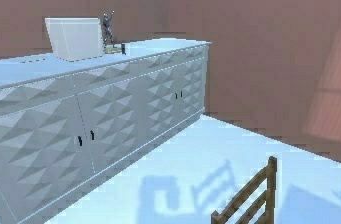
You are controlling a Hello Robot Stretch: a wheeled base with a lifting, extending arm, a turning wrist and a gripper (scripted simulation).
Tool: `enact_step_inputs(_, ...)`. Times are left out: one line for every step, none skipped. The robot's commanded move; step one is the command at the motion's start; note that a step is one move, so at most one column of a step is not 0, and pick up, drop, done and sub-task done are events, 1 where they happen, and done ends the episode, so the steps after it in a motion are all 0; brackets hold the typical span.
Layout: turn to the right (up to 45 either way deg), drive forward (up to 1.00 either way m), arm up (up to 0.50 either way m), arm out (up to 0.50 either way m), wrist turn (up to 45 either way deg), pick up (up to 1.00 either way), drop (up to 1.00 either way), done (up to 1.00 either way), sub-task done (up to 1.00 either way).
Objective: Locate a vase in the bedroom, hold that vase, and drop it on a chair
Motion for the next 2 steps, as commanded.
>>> enact_step_inputs(0.0, 0.00, 0.00, 0.00, 45.0, 0.00, 0.00, 0.00, 0.00)
enact_step_inputs(0.0, 0.00, 0.00, 0.00, 24.0, 0.00, 0.00, 0.00, 0.00)
